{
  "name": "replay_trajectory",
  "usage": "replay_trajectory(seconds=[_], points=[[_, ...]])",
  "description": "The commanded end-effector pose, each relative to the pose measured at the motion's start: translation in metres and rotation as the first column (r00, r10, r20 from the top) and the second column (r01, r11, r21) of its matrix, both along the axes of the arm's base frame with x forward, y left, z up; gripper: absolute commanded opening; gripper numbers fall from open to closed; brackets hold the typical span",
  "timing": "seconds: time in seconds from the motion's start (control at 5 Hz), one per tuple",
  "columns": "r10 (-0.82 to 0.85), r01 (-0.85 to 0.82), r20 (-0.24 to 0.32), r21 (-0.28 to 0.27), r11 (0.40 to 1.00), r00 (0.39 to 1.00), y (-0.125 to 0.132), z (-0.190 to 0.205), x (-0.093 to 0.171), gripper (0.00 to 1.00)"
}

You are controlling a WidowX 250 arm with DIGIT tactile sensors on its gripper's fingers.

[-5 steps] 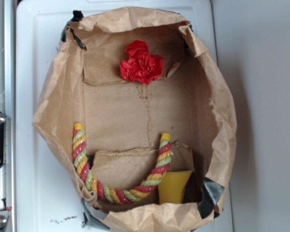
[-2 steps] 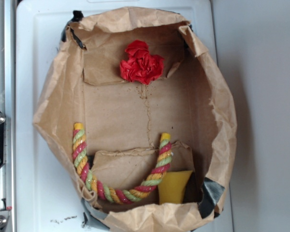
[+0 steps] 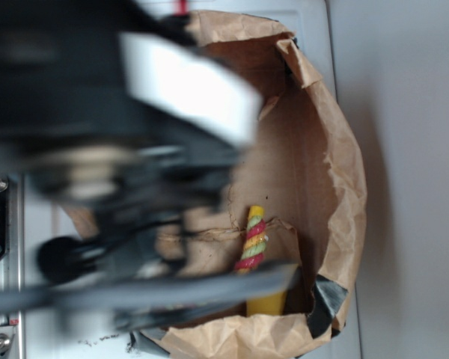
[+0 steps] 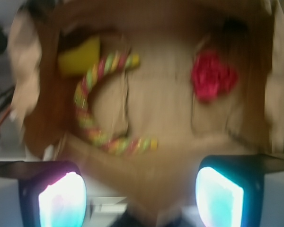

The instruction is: Grab the green sponge.

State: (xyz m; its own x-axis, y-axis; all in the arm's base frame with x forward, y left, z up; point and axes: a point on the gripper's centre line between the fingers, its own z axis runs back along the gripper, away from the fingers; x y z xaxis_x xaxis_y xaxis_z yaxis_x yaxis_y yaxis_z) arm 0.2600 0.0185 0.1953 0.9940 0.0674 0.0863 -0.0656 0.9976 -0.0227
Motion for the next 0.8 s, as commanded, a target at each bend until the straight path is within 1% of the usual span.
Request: replay_trajectory(seconds=[0.0,0.2,0.4,0.6], points=[[-0.095,0.093,0.159,0.016,0.996,0.983,0.005,-0.017,0.049,1.00],[-0.149,0.148,0.203,0.021,0.989,0.968,0.000,-0.031,0.044,1.00],[-0.209,0.220,0.271,-0.012,0.975,0.940,0.000,-0.042,0.039,1.00],[-0.264,0.279,0.300,-0.006,0.960,0.917,-0.001,-0.053,0.041,1.00]])
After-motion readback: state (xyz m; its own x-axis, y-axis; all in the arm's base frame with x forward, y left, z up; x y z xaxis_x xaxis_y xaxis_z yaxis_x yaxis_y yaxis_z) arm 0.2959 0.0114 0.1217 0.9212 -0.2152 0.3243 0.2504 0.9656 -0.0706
